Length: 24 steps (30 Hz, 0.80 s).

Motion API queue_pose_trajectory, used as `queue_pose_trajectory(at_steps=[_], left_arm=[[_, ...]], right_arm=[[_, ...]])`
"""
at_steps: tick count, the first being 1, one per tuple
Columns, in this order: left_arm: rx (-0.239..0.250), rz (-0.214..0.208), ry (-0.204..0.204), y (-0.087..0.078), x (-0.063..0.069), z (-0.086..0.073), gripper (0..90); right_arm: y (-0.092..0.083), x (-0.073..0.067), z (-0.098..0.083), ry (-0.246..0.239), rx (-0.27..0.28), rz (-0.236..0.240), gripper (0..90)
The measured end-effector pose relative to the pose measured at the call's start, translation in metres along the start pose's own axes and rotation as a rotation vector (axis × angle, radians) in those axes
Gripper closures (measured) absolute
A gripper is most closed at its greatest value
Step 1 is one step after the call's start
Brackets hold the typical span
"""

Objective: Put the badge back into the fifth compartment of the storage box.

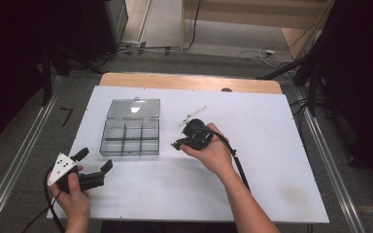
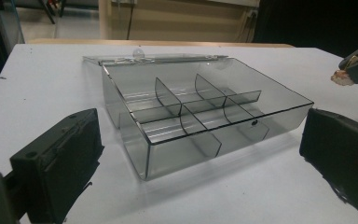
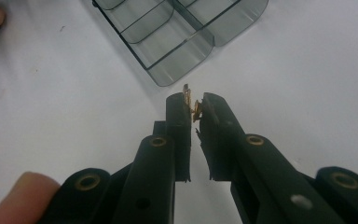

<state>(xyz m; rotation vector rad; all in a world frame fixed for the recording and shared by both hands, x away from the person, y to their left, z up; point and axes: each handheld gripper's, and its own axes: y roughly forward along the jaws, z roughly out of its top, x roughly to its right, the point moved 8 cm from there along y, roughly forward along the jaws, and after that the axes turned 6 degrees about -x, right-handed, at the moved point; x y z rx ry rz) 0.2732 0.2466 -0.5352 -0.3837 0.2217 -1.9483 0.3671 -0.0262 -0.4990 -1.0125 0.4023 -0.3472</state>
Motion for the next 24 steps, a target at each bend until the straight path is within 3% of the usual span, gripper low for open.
queue_pose_trajectory(at_steps=[24], left_arm=[[0.001, -0.004, 0.004, 0.0, 0.0, 0.0, 0.0]], right_arm=[[0.011, -0.014, 0.027, -0.026, 0.013, 0.022, 79.9]])
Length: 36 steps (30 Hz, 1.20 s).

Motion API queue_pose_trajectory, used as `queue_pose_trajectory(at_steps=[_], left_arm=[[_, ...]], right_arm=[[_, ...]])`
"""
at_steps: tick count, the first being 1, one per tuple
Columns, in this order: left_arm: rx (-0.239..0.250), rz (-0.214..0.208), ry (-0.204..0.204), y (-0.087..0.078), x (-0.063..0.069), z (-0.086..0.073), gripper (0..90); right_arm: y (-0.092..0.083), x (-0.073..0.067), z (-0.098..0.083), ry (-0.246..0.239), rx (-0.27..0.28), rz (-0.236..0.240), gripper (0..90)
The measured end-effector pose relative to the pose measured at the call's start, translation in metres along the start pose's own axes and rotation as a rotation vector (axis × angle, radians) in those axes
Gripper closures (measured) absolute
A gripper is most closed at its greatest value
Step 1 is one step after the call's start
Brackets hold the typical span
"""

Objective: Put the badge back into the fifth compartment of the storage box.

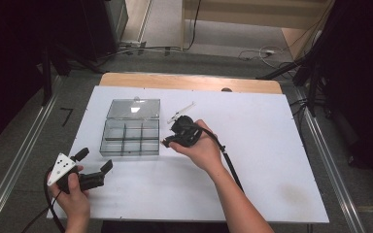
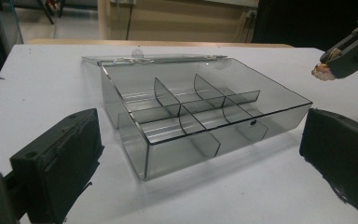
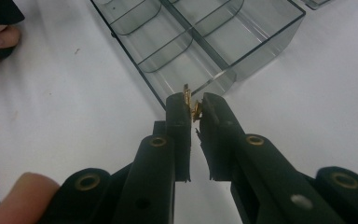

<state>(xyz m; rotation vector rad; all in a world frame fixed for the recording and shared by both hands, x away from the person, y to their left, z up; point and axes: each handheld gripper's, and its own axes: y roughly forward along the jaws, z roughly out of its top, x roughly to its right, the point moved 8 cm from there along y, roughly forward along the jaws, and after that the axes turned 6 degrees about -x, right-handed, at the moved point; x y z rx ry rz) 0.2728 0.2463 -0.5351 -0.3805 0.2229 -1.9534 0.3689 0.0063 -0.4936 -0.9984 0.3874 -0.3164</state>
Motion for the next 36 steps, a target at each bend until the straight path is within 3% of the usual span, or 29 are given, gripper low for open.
queue_pose_trajectory(at_steps=[36], left_arm=[[0.003, -0.006, -0.004, -0.001, 0.0, 0.0, 0.0]], right_arm=[[0.015, -0.017, 0.033, -0.03, 0.028, 0.023, 79.9]])
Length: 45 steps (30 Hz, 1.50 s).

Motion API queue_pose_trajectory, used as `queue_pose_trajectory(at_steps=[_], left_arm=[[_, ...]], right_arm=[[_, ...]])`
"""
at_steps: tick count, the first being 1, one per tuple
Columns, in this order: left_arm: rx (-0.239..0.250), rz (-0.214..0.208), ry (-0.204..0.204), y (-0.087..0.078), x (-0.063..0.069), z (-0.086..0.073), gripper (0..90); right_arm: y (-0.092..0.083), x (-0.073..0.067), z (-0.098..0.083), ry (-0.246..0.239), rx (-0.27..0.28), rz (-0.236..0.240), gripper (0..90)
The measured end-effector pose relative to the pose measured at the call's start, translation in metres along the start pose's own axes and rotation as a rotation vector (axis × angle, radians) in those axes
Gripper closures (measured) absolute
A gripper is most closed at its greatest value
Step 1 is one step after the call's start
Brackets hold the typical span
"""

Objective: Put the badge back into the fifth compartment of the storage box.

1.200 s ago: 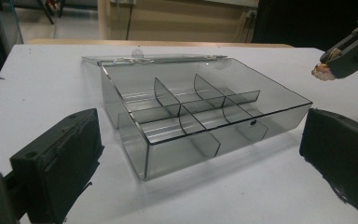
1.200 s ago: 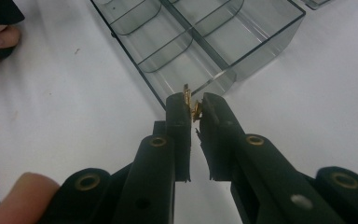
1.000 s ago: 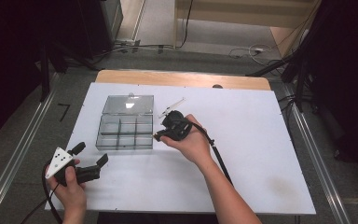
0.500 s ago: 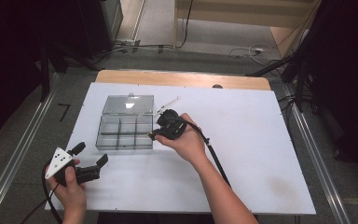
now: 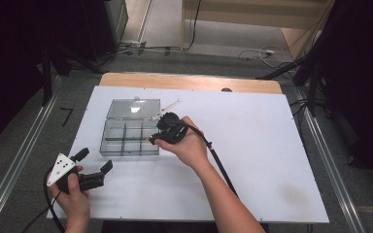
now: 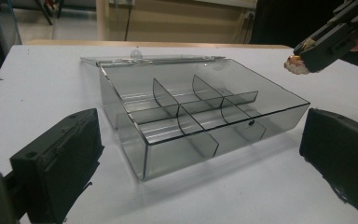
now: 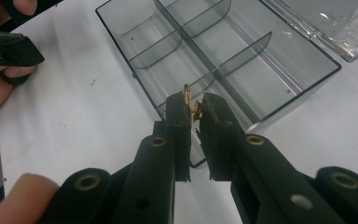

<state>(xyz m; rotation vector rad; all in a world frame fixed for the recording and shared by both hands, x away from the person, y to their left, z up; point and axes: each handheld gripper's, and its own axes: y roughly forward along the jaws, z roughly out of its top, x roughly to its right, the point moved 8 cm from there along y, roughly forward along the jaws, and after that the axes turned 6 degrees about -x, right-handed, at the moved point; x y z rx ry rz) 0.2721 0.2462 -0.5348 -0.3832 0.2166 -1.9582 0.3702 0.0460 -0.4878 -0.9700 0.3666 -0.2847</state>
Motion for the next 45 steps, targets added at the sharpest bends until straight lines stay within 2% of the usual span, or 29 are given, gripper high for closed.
queue_pose_trajectory(at_steps=[12, 16, 21, 39, 45], left_arm=[[-0.004, -0.001, 0.005, 0.001, 0.001, 0.0, 0.0], [-0.003, -0.003, 0.006, 0.001, 0.0, 0.0, 0.0], [-0.008, 0.0, 0.006, 0.001, 0.0, 0.0, 0.0], [-0.007, 0.0, 0.006, 0.002, 0.0, 0.0, 0.0], [-0.011, 0.001, 0.01, 0.002, 0.0, 0.0, 0.0]], right_arm=[[0.016, -0.003, 0.005, -0.001, -0.003, 0.014, 79.8], [0.02, -0.003, 0.008, -0.016, 0.006, 0.008, 79.8], [0.023, -0.005, 0.012, -0.001, 0.013, -0.001, 79.8], [0.047, -0.012, 0.021, -0.005, 0.014, 0.0, 79.8], [0.056, -0.015, 0.022, 0.014, 0.011, 0.011, 79.7]])
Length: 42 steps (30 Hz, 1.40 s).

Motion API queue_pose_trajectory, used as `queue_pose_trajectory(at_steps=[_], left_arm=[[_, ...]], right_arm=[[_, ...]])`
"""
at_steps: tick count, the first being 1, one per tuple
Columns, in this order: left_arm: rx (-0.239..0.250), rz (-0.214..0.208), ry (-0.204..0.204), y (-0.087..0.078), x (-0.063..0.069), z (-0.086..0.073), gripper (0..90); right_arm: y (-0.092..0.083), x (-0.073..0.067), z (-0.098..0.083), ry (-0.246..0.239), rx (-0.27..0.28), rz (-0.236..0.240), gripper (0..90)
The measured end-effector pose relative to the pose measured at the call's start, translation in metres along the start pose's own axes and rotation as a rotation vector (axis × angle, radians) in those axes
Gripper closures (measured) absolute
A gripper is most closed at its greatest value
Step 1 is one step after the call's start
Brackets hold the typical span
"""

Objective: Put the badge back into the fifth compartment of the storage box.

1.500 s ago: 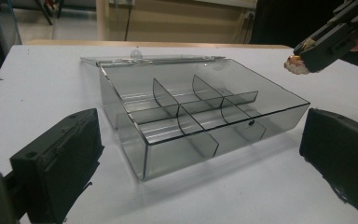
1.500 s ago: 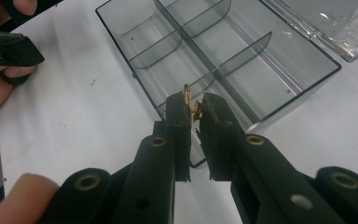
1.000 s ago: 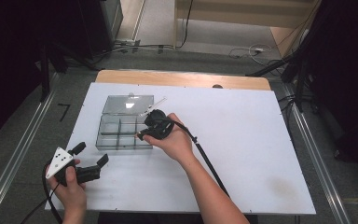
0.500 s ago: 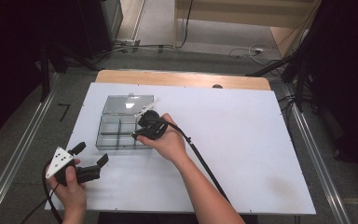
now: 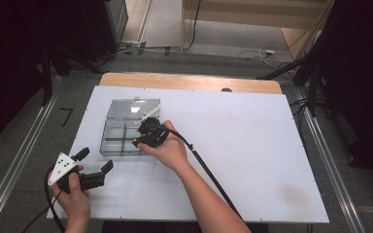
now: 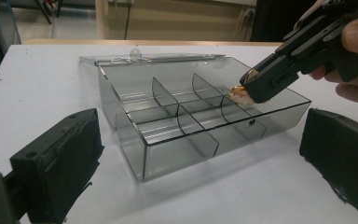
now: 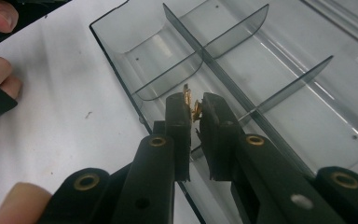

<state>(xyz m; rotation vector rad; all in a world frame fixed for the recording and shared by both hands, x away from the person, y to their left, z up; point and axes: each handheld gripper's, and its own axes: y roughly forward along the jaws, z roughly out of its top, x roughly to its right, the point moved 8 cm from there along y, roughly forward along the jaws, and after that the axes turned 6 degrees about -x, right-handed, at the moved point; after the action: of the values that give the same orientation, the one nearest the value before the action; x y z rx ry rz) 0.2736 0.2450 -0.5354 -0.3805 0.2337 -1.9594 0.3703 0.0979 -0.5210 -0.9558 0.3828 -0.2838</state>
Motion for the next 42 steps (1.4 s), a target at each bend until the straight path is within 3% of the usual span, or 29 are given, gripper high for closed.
queue_pose_trajectory(at_steps=[7, 9, 20, 25, 35, 42], left_arm=[[0.003, -0.002, -0.003, 0.0, 0.0, 0.0, 0.0], [0.002, -0.003, -0.001, 0.0, 0.0, 0.0, 0.0], [0.006, -0.003, -0.005, 0.0, 0.0, 0.0, 0.0], [0.004, -0.004, -0.003, 0.0, 0.0, 0.0, 0.0], [0.001, -0.001, 0.003, 0.0, 0.0, 0.0, 0.0], [0.0, -0.001, 0.004, 0.0, 0.0, 0.0, 0.0]], right_arm=[[0.009, -0.002, 0.001, 0.035, 0.006, 0.019, 77.5], [0.01, -0.004, 0.002, 0.039, 0.018, 0.049, 70.3], [-0.001, -0.006, 0.006, 0.009, 0.087, 0.079, 43.1], [-0.007, -0.007, 0.005, 0.018, 0.106, 0.093, 31.7], [-0.026, 0.002, -0.012, 0.027, 0.162, 0.096, 1.9], [-0.039, 0.006, -0.025, 0.028, 0.189, 0.078, 0.0]])
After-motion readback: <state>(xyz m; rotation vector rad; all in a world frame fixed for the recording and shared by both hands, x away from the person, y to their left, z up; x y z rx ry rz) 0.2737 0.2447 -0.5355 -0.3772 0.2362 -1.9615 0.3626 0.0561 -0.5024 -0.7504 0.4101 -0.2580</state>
